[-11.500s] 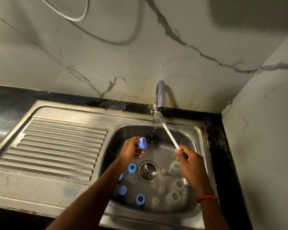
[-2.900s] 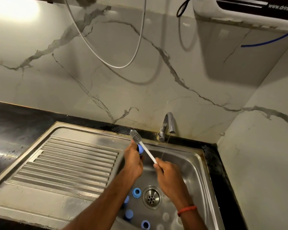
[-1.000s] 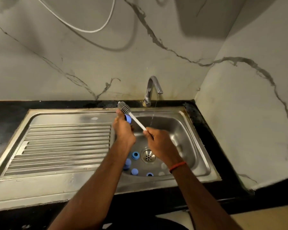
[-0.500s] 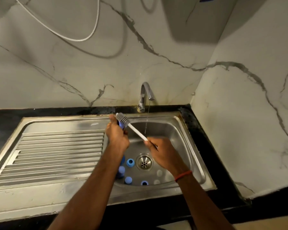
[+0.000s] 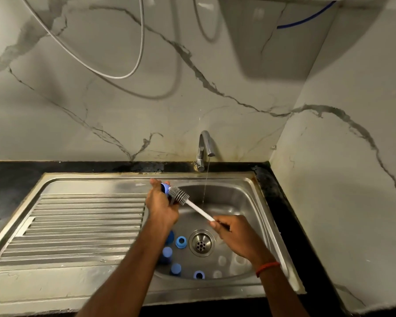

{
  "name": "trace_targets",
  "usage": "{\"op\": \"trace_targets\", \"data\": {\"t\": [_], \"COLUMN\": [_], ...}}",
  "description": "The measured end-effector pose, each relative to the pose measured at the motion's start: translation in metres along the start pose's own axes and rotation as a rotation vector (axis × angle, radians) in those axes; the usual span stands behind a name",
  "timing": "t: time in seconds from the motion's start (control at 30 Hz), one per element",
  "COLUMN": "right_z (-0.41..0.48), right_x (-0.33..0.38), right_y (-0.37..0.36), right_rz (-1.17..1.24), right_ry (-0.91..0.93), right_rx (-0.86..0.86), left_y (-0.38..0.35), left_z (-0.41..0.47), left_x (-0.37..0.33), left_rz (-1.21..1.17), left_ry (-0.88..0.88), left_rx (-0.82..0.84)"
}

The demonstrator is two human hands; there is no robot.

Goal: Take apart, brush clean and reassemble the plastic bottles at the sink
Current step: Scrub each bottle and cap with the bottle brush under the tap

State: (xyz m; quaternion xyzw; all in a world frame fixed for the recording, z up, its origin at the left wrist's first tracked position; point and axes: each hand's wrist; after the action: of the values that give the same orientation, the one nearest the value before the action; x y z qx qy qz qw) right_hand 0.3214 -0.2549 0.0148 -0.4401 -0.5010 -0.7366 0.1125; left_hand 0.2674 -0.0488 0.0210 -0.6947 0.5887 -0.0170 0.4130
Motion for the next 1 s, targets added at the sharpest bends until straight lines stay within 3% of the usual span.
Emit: {"op": "trace_targets", "data": {"t": [0.1,0.23,0.37,0.5,0.63,0.7,0.83,1.0], "right_z": [0.006,0.01,0.011,0.022,0.035,0.032,0.03,0.039], "right_x": [-0.002,-0.002,-0.009,0.006,0.013,0.014,0.015,0.011], "right_y": [0.002,0.003,0.006,0.019,0.031,0.025,0.029,0.034], "right_rz": [0.11,0.116,-0.233,-0.399,-0.558,-0.638,-0.5,-0.552], "right_ry": [-0.005,0.034,0.116,0.169,0.13,0.129,0.138,0.083], "right_rx": [-0.12,-0.118,-0.06,0.015,-0.159,-0.134,0.041,-0.11], "left_y": [0.003,0.002,0.007,0.01,0.007,0.002,0.004,-0.011], "left_z": [-0.002,-0.003,0.01,0.013,0.015,0.019,0.021,0.019], "left_x": [0.003,0.01,0.004,0.009,0.013,0.01,0.01,0.007], "left_rz": [-0.083,-0.017,-0.068,0.154,0.313,0.356,0.481,0.554], "left_ry": [-0.03,-0.093,-0.135,-0.188,-0.216,-0.24,-0.292,-0.397], "left_rx": [0.069,0.071,0.123,0.071,0.029,-0.007,0.013,0.094]}}
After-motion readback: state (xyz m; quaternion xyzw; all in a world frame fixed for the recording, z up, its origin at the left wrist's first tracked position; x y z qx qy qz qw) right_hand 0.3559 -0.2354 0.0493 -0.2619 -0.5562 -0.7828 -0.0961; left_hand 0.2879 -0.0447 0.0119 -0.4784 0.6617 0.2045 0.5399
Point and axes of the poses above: each hand's wrist, its own z-axis towards the middle knuckle, its own y-axis out of the back of the hand, x = y × z, and after that the axes turned 9 degrees about y, right-handed
